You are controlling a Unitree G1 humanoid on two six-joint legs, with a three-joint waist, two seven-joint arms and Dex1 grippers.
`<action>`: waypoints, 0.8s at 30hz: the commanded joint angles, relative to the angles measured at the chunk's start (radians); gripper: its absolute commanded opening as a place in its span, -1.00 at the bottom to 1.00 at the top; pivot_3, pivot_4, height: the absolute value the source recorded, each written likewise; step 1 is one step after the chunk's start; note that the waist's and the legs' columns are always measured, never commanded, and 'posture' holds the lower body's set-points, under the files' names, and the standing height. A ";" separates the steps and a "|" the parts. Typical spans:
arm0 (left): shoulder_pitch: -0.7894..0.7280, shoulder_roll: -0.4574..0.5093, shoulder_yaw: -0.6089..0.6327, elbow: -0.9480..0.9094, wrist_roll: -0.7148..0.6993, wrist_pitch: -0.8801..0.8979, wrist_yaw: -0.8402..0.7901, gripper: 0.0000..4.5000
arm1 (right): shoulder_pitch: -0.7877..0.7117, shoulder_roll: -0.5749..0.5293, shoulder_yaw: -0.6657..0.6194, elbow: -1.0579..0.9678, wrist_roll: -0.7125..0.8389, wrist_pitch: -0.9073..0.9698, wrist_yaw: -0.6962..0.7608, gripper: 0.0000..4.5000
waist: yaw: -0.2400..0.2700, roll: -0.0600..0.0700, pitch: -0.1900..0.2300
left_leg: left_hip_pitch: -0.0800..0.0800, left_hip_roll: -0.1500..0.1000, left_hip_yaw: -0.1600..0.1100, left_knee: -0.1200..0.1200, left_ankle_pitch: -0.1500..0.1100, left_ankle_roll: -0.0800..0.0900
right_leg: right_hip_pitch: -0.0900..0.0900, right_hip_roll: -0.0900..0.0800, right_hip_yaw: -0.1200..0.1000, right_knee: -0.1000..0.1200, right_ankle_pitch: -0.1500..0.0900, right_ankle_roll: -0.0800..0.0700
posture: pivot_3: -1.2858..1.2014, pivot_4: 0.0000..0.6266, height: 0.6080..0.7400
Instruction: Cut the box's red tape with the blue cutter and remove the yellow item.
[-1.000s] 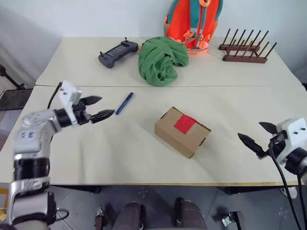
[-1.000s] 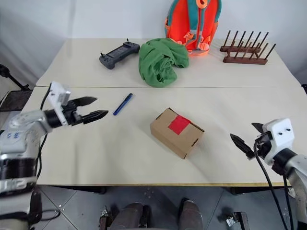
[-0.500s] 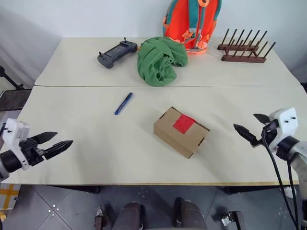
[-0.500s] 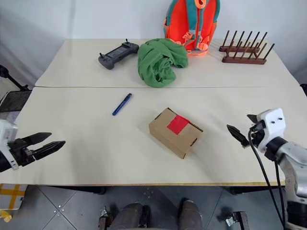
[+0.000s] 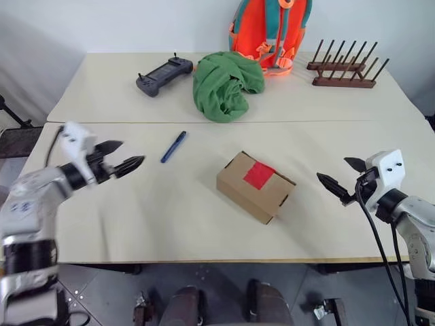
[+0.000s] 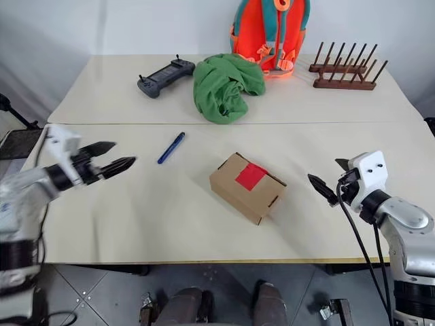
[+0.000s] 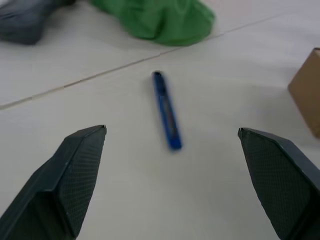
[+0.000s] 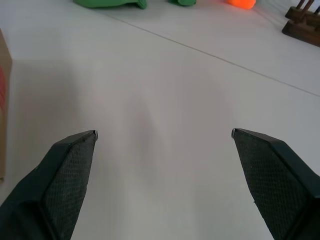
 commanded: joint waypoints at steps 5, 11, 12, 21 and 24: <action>-0.295 -0.097 -0.187 0.382 0.177 -0.075 0.055 1.00 | 0.038 0.031 -0.028 -0.123 0.017 0.000 -0.058 1.00 | -0.002 0.000 0.000 | -0.001 0.002 0.002 0.000 -0.001 -0.001 | -0.002 0.003 -0.001 0.001 0.000 0.000 | 0.03 -0.52 1.00; -0.410 -0.118 -0.295 0.617 0.316 -0.121 0.090 1.00 | 0.085 0.065 -0.040 -0.201 0.020 0.011 -0.110 1.00 | -0.002 -0.001 0.000 | -0.001 0.002 0.003 0.000 -0.001 -0.001 | -0.002 0.003 -0.001 0.000 0.000 0.000 | 0.03 -0.52 1.00; -0.419 -0.117 -0.313 0.640 0.338 -0.125 0.092 1.00 | 0.096 0.070 -0.045 -0.212 0.021 0.013 -0.118 1.00 | 0.000 -0.001 0.000 | -0.001 0.002 0.003 0.000 -0.001 -0.001 | -0.001 0.003 -0.001 0.001 0.000 0.000 | 0.03 -0.52 1.00; -0.439 -0.121 -0.349 0.679 0.381 -0.084 0.065 0.33 | 0.151 0.088 -0.065 -0.271 0.028 0.025 -0.154 1.00 | 0.001 -0.002 -0.002 | 0.002 0.002 0.006 0.002 0.000 0.000 | -0.001 0.003 0.004 0.003 0.000 -0.001 | 0.03 -0.52 1.00; -0.439 -0.127 -0.347 0.668 0.376 -0.046 0.056 0.21 | 0.151 0.084 -0.065 -0.272 0.031 0.025 -0.161 1.00 | -0.002 -0.003 -0.002 | 0.003 0.002 0.008 0.002 0.001 0.000 | -0.001 0.003 0.006 0.003 0.000 -0.002 | 0.03 -0.52 1.00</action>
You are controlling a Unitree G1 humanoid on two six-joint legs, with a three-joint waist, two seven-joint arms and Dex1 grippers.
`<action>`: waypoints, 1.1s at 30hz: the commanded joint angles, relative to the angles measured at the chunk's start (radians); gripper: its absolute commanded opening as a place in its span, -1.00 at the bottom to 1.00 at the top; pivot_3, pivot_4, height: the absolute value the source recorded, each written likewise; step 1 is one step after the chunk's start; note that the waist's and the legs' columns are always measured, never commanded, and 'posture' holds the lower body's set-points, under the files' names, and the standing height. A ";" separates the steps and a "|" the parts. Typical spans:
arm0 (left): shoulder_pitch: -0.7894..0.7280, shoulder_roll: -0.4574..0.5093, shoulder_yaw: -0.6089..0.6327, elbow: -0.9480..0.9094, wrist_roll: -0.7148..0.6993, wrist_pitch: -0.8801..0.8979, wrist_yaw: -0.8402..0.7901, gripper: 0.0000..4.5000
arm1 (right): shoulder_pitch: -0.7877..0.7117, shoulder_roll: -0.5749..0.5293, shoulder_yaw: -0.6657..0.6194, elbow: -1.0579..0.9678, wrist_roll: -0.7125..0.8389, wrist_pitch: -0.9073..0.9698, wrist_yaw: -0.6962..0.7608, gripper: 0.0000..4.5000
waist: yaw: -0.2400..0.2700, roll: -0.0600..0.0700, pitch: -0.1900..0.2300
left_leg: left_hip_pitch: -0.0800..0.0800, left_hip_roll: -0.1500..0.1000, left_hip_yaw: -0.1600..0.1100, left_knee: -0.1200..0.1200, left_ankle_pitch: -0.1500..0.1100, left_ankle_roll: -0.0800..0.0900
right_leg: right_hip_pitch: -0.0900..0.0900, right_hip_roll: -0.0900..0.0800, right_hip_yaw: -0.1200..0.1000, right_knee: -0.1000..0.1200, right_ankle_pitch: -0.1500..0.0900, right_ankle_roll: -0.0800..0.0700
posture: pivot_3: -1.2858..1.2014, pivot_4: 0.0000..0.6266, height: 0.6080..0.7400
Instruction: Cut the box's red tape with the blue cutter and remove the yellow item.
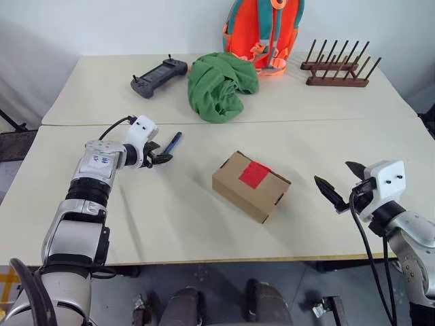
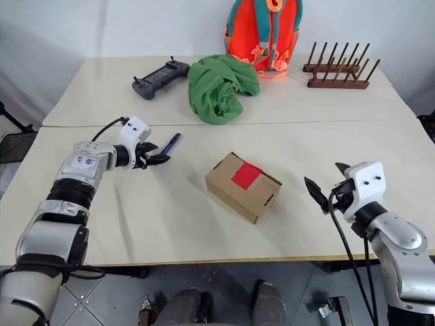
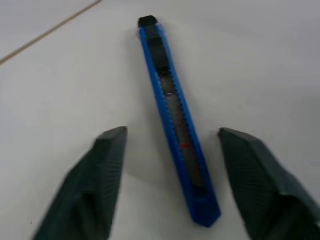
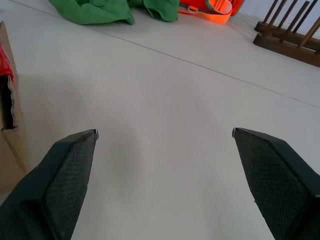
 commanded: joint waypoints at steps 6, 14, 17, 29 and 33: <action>0.018 0.002 -0.013 0.038 0.036 0.081 0.019 -0.05 | -0.015 -0.011 -0.036 -0.029 0.015 -0.002 -0.011 1.00 | -0.003 0.000 0.000 | 0.001 0.000 0.002 0.000 0.000 0.000 | 0.000 0.000 0.003 0.001 0.000 0.000 | 0.03 -0.52 1.00; 0.034 0.011 -0.009 0.038 0.037 0.077 0.027 -0.23 | -0.031 -0.016 -0.031 -0.019 0.009 -0.005 -0.005 1.00 | -0.003 0.000 0.000 | 0.002 0.000 0.003 0.000 0.000 0.000 | 0.000 0.000 0.004 0.001 0.000 0.000 | 0.03 -0.52 1.00; 0.040 0.015 -0.006 0.037 0.036 0.078 0.029 -0.51 | -0.033 -0.017 -0.030 -0.017 0.007 -0.007 -0.003 1.00 | -0.004 0.000 0.000 | 0.003 0.000 0.004 0.000 0.000 0.000 | 0.000 0.000 0.004 0.001 0.000 0.000 | 0.03 -0.52 1.00; 0.123 0.055 0.040 -0.095 0.005 0.086 0.004 -0.82 | -0.036 -0.033 -0.033 -0.027 0.017 -0.008 0.017 1.00 | -0.024 0.000 -0.001 | 0.008 0.001 0.004 -0.002 -0.001 0.002 | 0.000 0.000 0.011 0.002 0.000 0.000 | 0.03 -0.52 1.00; 0.207 0.102 0.087 -0.220 -0.046 0.042 -0.066 -0.82 | -0.050 -0.049 -0.024 -0.048 0.034 -0.002 0.041 1.00 | -0.030 0.000 -0.001 | 0.009 0.002 0.004 -0.003 -0.002 0.001 | -0.001 0.001 0.012 0.002 0.000 0.000 | 0.03 -0.52 1.00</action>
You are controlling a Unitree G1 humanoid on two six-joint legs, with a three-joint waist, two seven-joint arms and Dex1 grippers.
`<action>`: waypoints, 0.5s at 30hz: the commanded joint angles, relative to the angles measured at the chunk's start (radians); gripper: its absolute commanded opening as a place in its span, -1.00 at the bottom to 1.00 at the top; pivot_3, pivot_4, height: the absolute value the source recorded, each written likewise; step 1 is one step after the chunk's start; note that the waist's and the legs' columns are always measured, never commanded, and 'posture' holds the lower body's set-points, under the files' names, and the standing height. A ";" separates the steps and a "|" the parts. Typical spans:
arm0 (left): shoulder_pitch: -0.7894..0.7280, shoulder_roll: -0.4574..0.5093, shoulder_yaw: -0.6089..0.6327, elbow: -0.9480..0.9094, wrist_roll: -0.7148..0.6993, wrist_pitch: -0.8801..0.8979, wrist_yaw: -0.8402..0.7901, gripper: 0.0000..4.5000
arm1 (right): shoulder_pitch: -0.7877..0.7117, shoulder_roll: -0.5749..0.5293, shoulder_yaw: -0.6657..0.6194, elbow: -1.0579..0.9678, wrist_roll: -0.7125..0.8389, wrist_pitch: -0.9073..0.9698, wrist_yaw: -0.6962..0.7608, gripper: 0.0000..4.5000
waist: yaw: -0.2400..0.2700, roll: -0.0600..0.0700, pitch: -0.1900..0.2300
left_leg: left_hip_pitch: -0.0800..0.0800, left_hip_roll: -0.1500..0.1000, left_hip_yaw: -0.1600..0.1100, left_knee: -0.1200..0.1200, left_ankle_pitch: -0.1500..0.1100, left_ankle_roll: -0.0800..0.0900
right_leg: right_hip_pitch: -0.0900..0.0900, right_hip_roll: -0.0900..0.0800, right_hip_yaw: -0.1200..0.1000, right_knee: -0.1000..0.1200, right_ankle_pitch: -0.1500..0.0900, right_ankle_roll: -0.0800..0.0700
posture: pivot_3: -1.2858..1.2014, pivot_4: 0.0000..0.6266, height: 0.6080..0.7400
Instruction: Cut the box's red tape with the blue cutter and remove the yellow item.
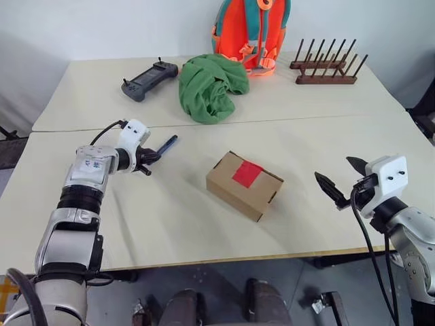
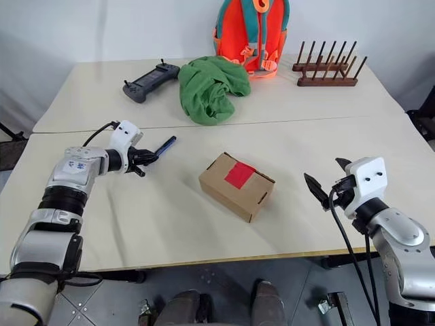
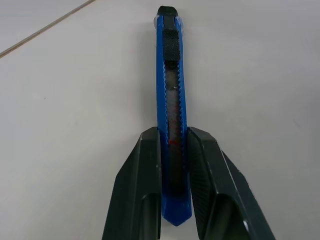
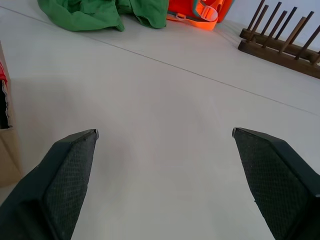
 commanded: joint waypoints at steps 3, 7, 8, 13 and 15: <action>0.145 0.068 0.085 -0.135 -0.077 -0.092 -0.094 -0.82 | -0.047 -0.041 -0.010 -0.048 0.034 -0.003 0.040 1.00 | -0.006 0.000 0.000 | 0.000 0.002 0.001 0.000 0.000 0.000 | -0.001 0.000 0.001 0.000 0.000 0.000 | 0.03 -0.52 1.00; 0.294 0.119 0.161 -0.295 -0.206 -0.147 -0.270 -0.82 | -0.124 -0.059 0.033 -0.073 0.067 0.026 0.071 1.00 | -0.003 0.000 0.000 | -0.001 0.004 0.001 0.000 -0.001 0.000 | -0.002 0.000 0.002 0.000 0.000 0.000 | 0.03 -0.52 1.00; 0.330 0.126 0.184 -0.321 -0.240 -0.198 -0.322 -0.82 | -0.145 -0.062 0.047 -0.080 0.073 0.034 0.078 1.00 | -0.003 -0.001 0.000 | -0.001 0.004 0.001 0.000 -0.001 0.000 | -0.002 0.000 0.001 0.000 0.000 0.000 | 0.03 -0.52 1.00; 0.450 0.201 0.177 -0.342 -0.209 -0.402 -0.420 -0.82 | -0.251 -0.079 0.129 -0.113 0.105 0.099 0.105 1.00 | 0.007 -0.001 0.000 | -0.003 0.005 0.001 0.000 -0.002 0.000 | -0.004 0.000 0.001 -0.001 0.000 0.000 | 0.03 -0.52 1.00; 0.490 0.222 0.172 -0.357 -0.210 -0.460 -0.449 -0.82 | -0.300 -0.083 0.173 -0.138 0.124 0.142 0.113 1.00 | 0.008 -0.001 0.000 | -0.003 0.005 0.001 0.000 -0.003 0.001 | -0.004 -0.001 0.001 -0.002 0.000 0.000 | 0.03 -0.52 1.00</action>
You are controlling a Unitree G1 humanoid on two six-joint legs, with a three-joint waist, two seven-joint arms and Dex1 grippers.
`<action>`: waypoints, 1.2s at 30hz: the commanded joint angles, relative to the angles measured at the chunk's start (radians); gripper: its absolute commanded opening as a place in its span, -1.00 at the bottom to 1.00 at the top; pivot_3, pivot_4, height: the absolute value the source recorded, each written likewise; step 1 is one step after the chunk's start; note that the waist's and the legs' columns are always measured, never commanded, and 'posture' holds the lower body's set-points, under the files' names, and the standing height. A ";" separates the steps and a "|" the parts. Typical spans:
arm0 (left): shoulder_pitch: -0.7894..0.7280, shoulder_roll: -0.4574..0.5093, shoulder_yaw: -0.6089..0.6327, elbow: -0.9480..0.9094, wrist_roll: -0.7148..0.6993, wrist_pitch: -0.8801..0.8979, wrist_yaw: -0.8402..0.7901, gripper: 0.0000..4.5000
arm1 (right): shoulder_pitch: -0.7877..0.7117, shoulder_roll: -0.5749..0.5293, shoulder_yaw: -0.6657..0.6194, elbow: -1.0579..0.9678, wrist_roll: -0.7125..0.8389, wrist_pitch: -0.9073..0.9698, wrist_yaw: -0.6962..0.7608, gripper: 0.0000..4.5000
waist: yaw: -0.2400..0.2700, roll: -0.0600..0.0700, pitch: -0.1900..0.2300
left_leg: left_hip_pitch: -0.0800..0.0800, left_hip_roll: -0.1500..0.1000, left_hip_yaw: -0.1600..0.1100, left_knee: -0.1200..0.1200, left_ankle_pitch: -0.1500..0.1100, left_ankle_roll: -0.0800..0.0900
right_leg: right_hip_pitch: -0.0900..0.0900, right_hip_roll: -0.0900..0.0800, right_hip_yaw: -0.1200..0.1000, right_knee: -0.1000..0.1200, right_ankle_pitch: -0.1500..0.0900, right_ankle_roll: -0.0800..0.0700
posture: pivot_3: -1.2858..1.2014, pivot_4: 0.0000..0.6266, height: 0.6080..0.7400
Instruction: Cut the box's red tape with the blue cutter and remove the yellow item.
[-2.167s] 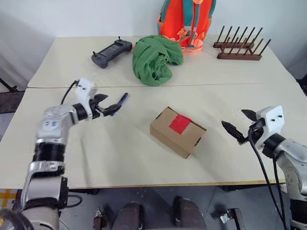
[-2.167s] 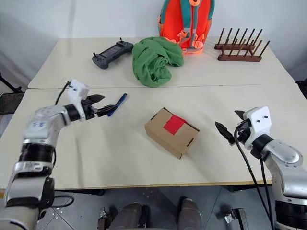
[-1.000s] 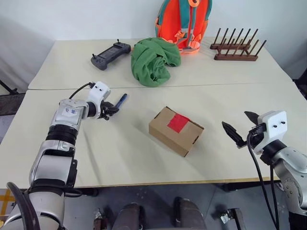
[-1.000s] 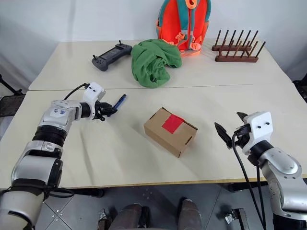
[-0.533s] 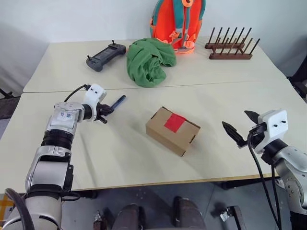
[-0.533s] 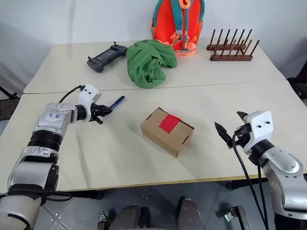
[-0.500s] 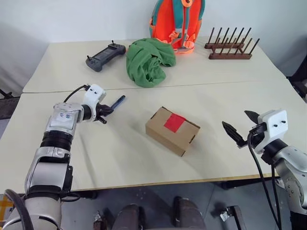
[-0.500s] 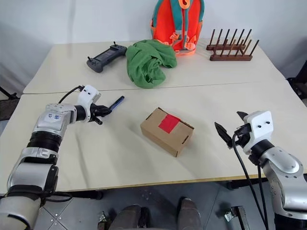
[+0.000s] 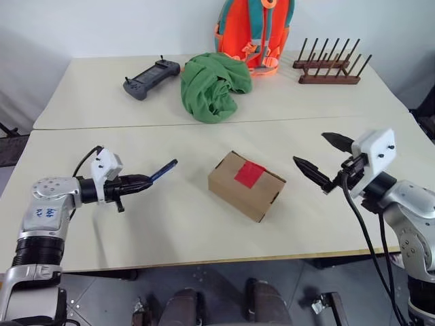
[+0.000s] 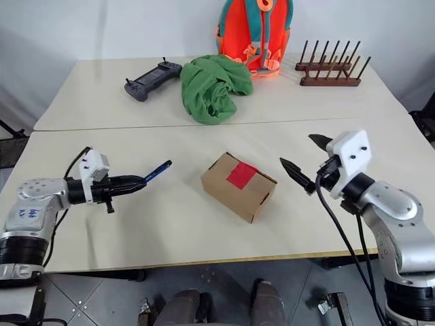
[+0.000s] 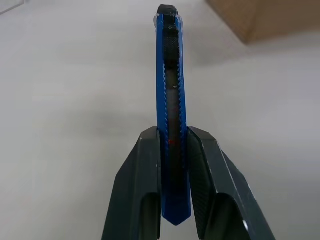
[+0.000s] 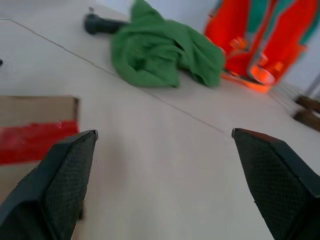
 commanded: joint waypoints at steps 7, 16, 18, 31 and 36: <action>0.170 0.088 -0.016 -0.173 0.030 -0.161 -0.087 -0.82 | -0.178 -0.017 0.193 -0.152 0.088 0.148 0.066 0.53 | 0.001 0.000 0.000 | -0.008 0.001 0.000 0.002 -0.004 0.001 | -0.007 -0.001 -0.005 0.001 0.000 0.000 | 0.03 -0.52 1.00; 0.245 0.100 -0.046 -0.357 0.034 -0.105 -0.072 -0.82 | -0.276 -0.024 0.536 -0.121 -0.115 0.038 0.206 -0.86 | 0.000 -0.001 0.000 | -0.012 -0.003 0.011 0.002 -0.007 0.002 | -0.012 0.000 -0.011 0.002 0.000 0.000 | 0.03 -0.52 1.00; 0.249 0.096 -0.060 -0.385 0.036 -0.084 -0.064 -0.82 | -0.284 -0.023 0.591 -0.076 -0.183 -0.029 0.242 -0.99 | 0.000 -0.001 0.000 | -0.012 -0.003 0.011 0.002 -0.007 0.002 | -0.012 0.000 -0.011 0.002 0.000 0.000 | 0.03 -0.52 1.00; 0.239 0.079 -0.173 -0.519 0.049 0.062 -0.031 -0.82 | -0.357 0.185 0.856 0.261 -0.471 -0.327 0.378 -0.99 | -0.011 -0.001 -0.001 | -0.011 -0.002 0.013 0.003 -0.007 0.002 | -0.012 0.000 -0.011 0.003 0.000 0.000 | 0.03 -0.52 1.00; 0.230 0.081 -0.189 -0.516 0.062 0.067 -0.031 -0.82 | -0.363 0.220 0.864 0.361 -0.502 -0.409 0.418 -0.99 | -0.012 -0.001 -0.001 | -0.010 -0.002 0.013 0.005 -0.007 0.002 | -0.011 0.000 -0.011 0.003 0.000 0.000 | 0.03 -0.52 1.00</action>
